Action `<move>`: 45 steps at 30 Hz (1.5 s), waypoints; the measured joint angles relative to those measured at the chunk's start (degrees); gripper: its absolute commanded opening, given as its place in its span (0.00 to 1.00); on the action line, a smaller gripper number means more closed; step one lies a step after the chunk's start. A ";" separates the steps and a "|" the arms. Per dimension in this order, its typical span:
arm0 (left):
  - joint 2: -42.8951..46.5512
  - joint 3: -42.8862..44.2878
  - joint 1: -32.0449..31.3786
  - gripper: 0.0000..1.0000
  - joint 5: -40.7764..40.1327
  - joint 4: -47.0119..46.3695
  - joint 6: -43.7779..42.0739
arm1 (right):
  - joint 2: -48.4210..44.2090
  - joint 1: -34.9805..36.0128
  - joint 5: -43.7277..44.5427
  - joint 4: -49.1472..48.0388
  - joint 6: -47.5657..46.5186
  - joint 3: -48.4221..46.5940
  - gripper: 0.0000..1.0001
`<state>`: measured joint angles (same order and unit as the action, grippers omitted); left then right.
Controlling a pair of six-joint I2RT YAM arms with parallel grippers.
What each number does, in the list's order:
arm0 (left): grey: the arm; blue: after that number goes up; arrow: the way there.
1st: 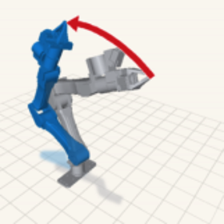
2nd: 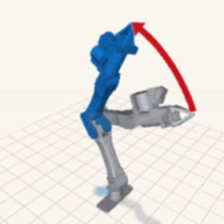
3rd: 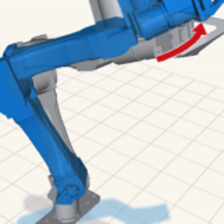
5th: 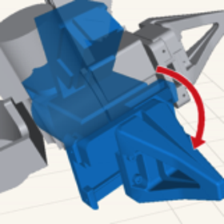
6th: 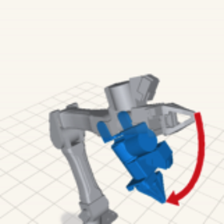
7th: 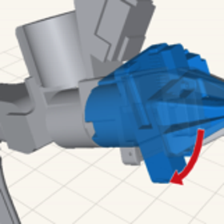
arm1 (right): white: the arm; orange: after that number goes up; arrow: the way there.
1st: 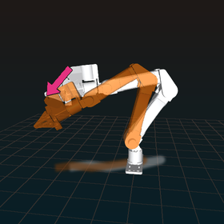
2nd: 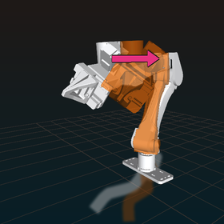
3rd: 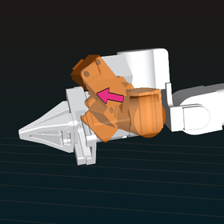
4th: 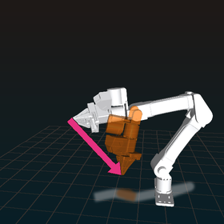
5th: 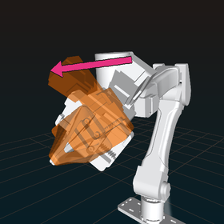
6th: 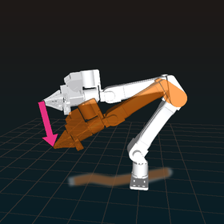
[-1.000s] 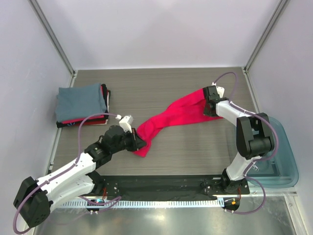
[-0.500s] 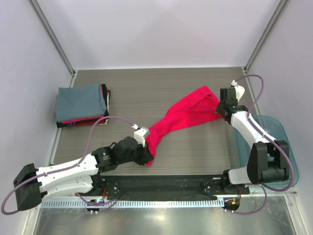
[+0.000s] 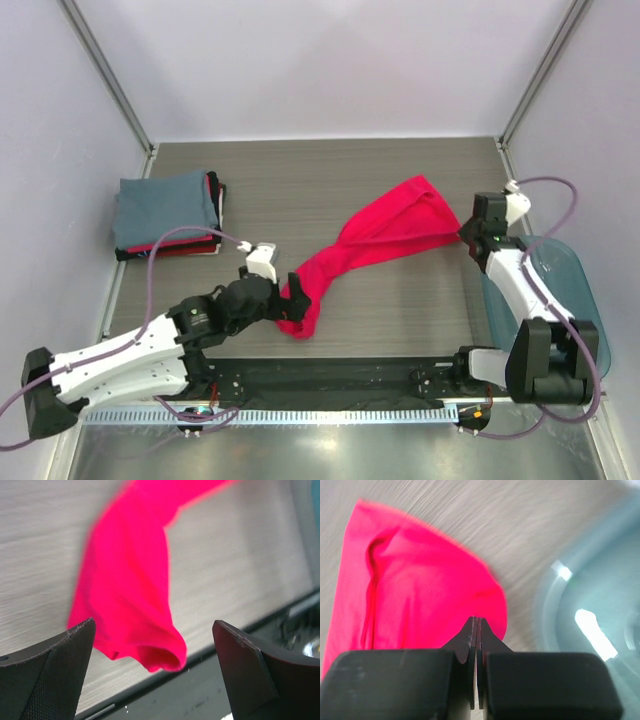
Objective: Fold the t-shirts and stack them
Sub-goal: Flatten the tshirt out
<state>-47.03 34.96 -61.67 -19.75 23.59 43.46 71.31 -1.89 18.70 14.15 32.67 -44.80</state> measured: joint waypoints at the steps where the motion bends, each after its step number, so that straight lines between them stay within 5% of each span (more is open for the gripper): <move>1: 1.07 0.26 1.05 0.99 -0.72 0.74 0.50 | -1.44 -1.57 0.22 -0.31 1.01 1.03 0.01; 6: 1.75 0.83 7.78 1.00 -1.42 3.19 2.23 | -7.52 -9.16 1.18 -0.92 6.73 5.68 0.01; 12: -9.57 2.14 11.85 0.91 1.44 4.00 2.14 | -8.02 -10.88 -0.70 -1.88 9.11 6.95 0.01; 15: -13.51 2.27 12.20 0.83 3.28 3.43 1.64 | -7.85 -10.86 -1.77 -2.67 9.38 6.95 0.01; 17: -15.04 2.54 12.68 0.65 4.72 2.60 1.44 | -7.82 -10.88 -2.05 -3.02 9.40 6.97 0.01; 19: -16.06 2.67 13.51 0.58 6.40 1.64 1.46 | -7.82 -10.88 -2.19 -3.19 9.38 6.97 0.01; 22: -16.13 2.62 14.25 0.66 8.98 -0.04 1.33 | -7.82 -10.88 -2.43 -3.41 9.38 6.97 0.01; 30: -15.58 0.57 17.31 0.64 18.05 -7.19 3.02 | -7.82 -10.88 -3.06 -3.45 9.38 6.99 0.01; 33: -18.21 0.35 17.99 0.56 20.37 -8.87 3.23 | -7.82 -10.88 -3.28 -3.48 9.35 6.99 0.01; 36: -20.59 0.35 18.08 0.28 22.88 -10.97 3.78 | -7.82 -10.88 -3.50 -3.69 9.35 6.99 0.01; 38: -22.27 0.44 18.10 0.01 24.72 -12.11 4.15 | -7.82 -10.88 -3.65 -3.87 9.35 6.99 0.01; 45: -22.01 1.42 18.60 0.00 26.34 -11.65 2.91 | -7.82 -10.88 -3.69 -3.91 9.33 7.21 0.01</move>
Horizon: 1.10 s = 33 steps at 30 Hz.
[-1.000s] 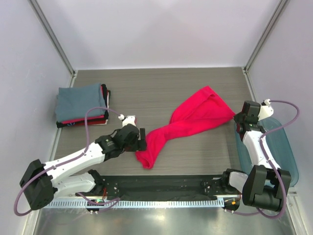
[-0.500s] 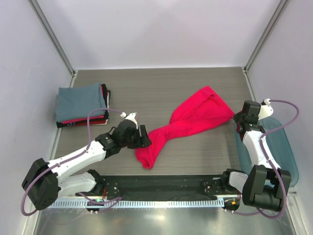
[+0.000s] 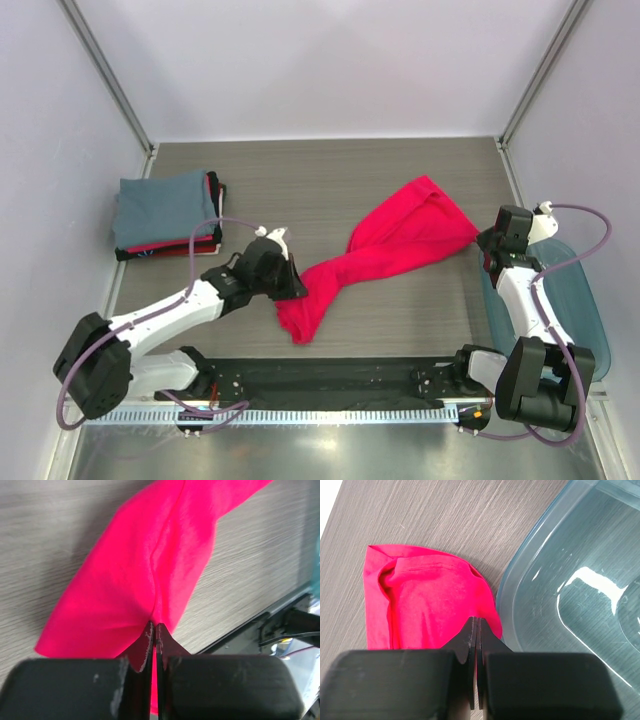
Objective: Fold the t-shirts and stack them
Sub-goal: Flatten the tshirt out
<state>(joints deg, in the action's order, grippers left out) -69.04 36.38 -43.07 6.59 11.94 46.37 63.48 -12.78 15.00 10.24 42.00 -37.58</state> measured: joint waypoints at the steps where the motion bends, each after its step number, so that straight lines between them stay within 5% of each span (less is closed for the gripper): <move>1: 1.03 0.74 0.68 0.00 -0.13 1.11 -0.35 | 0.00 0.00 -0.09 -0.04 -0.02 0.00 0.01; 9: 2.16 13.16 18.97 0.00 2.89 8.24 -2.27 | -1.92 0.00 -4.72 -4.13 -0.24 0.96 0.01; 13: -2.51 23.63 24.57 0.00 4.72 11.23 -2.99 | 2.71 0.04 -8.57 -0.85 -0.74 -9.51 0.01; 20: -2.16 45.48 26.12 0.00 -0.44 19.26 -9.70 | 2.93 0.07 -14.16 2.23 -2.47 -28.85 0.01; 28: 15.76 53.11 26.12 0.00 -6.51 23.54 -17.73 | -10.71 0.07 -21.42 4.02 -5.29 -32.79 0.01; 33: 18.14 64.54 26.23 0.00 -9.29 28.98 -20.02 | -16.55 0.07 -22.25 6.64 -6.60 -39.06 0.01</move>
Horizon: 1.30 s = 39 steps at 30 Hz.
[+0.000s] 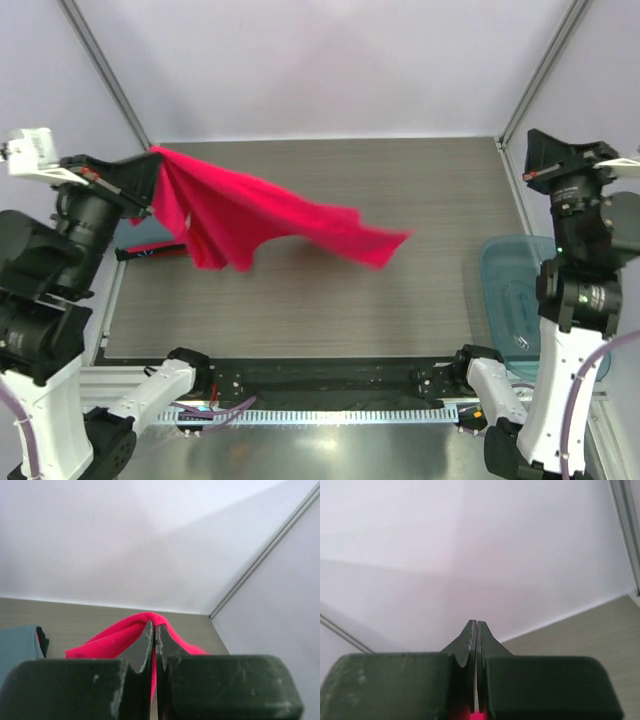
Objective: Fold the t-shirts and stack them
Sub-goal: Flatten the tshirt out
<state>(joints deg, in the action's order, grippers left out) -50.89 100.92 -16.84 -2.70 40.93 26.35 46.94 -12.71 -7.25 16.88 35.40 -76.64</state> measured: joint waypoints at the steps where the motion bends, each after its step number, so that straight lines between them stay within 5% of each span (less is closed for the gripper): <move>1: -0.63 2.69 -0.02 0.00 -0.11 0.98 -0.15 | -0.24 0.00 -0.13 0.48 -0.35 -2.12 0.01; 7: -3.19 11.30 0.00 0.00 0.42 4.17 -1.05 | -1.42 0.00 -1.55 4.61 -2.67 -16.44 0.01; 9: -2.36 9.60 0.00 0.00 1.09 4.17 -1.16 | -2.69 -0.02 -4.26 4.83 -2.75 -17.35 0.12; 11: -0.22 4.31 0.00 0.00 1.97 3.23 -1.20 | -4.59 -0.04 -9.94 3.28 -2.47 -13.55 0.22; 19: 1.62 -12.79 0.00 0.00 6.73 2.43 1.57 | -5.22 -0.04 -24.48 1.86 -2.03 17.33 0.33; 22: -1.99 -12.48 0.00 0.00 11.28 -0.44 4.98 | -1.75 -0.04 -24.96 4.28 -2.32 21.70 0.41; 27: -13.11 -3.89 -1.53 0.00 19.76 -5.27 12.33 | 0.70 1.16 -26.56 2.97 -2.23 23.15 0.68; 34: -27.85 13.60 -8.28 0.00 24.83 -8.96 17.46 | 4.48 13.40 -24.50 -1.14 -3.52 25.66 0.77; 39: -22.62 2.73 -8.26 0.00 24.33 -14.14 17.09 | 8.22 23.26 -23.12 -4.37 -5.44 29.20 0.83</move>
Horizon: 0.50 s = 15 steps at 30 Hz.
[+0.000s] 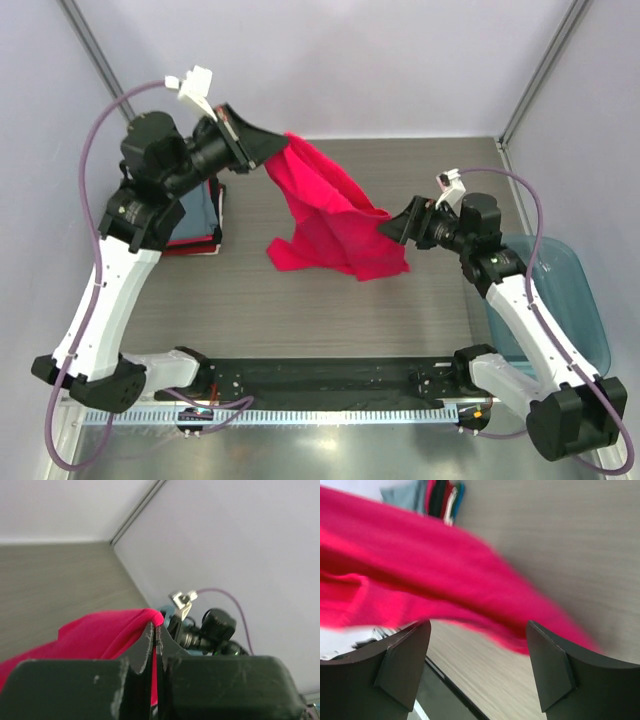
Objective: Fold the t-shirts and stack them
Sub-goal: Flatten the tshirt out
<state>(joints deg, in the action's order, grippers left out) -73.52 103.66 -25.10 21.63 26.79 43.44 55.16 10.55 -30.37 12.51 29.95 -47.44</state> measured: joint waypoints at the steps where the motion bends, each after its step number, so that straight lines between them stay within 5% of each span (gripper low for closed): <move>1: 2.19 -4.85 0.02 0.00 -0.55 -0.42 -0.46 | 0.09 1.05 0.28 -0.42 -0.28 1.27 0.83; 6: 8.22 -22.16 0.15 0.00 -5.22 -1.27 -3.13 | 0.55 2.10 2.25 -2.32 -2.29 7.37 0.82; 15: 16.02 -35.98 0.37 0.00 -24.09 4.98 -8.66 | 2.05 2.16 4.70 -4.37 -4.33 13.99 0.81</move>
<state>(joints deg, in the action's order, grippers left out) -57.49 67.68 -24.73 -2.46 31.77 34.79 57.21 12.71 -25.67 8.14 25.63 -33.45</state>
